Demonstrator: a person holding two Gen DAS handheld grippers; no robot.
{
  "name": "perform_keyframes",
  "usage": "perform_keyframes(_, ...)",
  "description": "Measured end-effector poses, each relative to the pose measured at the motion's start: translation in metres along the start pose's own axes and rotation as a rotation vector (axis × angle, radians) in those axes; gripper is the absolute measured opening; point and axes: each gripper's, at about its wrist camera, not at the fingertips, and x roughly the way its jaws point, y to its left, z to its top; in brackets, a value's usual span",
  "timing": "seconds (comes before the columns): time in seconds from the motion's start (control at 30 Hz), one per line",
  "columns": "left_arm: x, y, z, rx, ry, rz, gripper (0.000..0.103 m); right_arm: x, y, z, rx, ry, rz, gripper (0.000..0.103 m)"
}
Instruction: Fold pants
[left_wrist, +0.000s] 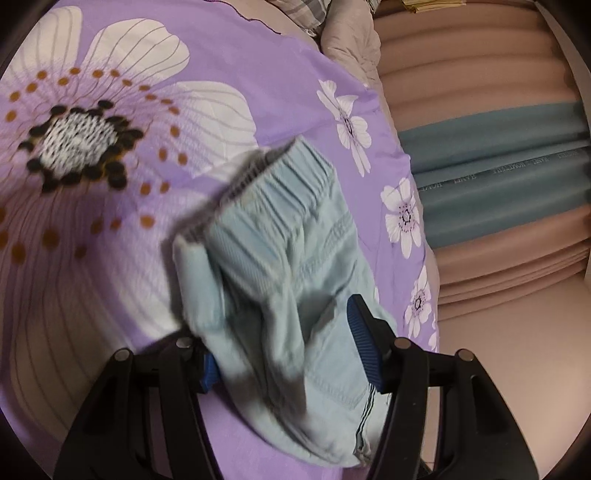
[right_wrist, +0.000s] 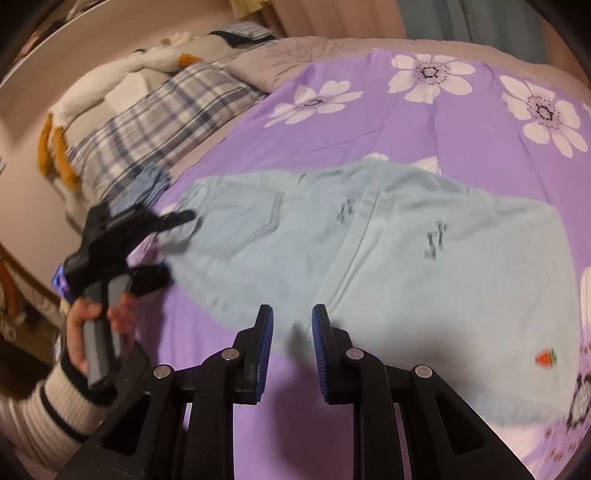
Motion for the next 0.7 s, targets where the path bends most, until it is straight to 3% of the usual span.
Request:
perform_keyframes(0.03, 0.002, -0.001, 0.002, 0.01, 0.006, 0.01, 0.055, 0.004, -0.003, 0.007, 0.007, -0.006, 0.004, 0.021)
perform_keyframes(0.07, 0.003, -0.002, 0.004, 0.032, 0.014, 0.029, 0.046, 0.011, -0.005, 0.016, 0.013, -0.013, 0.003, 0.021)
perform_keyframes(0.1, 0.006, -0.002, 0.005, 0.047, 0.022, 0.052, 0.03, 0.015, -0.006, 0.023, 0.014, -0.013, -0.003, 0.021)
perform_keyframes(0.17, 0.007, 0.006, 0.007, 0.044, 0.039, 0.05, 0.027, 0.027, -0.008, 0.038, 0.007, -0.015, -0.03, 0.02)
perform_keyframes(0.43, 0.009, 0.005, 0.005, 0.107, 0.04, 0.061, 0.025, 0.093, -0.028, 0.088, 0.036, 0.058, -0.166, 0.016)
perform_keyframes(0.57, 0.014, 0.001, 0.005, 0.142, 0.033, 0.079, 0.025, 0.112, -0.024, 0.085, -0.022, 0.112, -0.217, 0.015)
perform_keyframes(0.7, 0.013, 0.002, 0.004, 0.145, 0.033, 0.08, 0.025, 0.1, -0.016, 0.077, -0.017, 0.162, -0.198, 0.015)
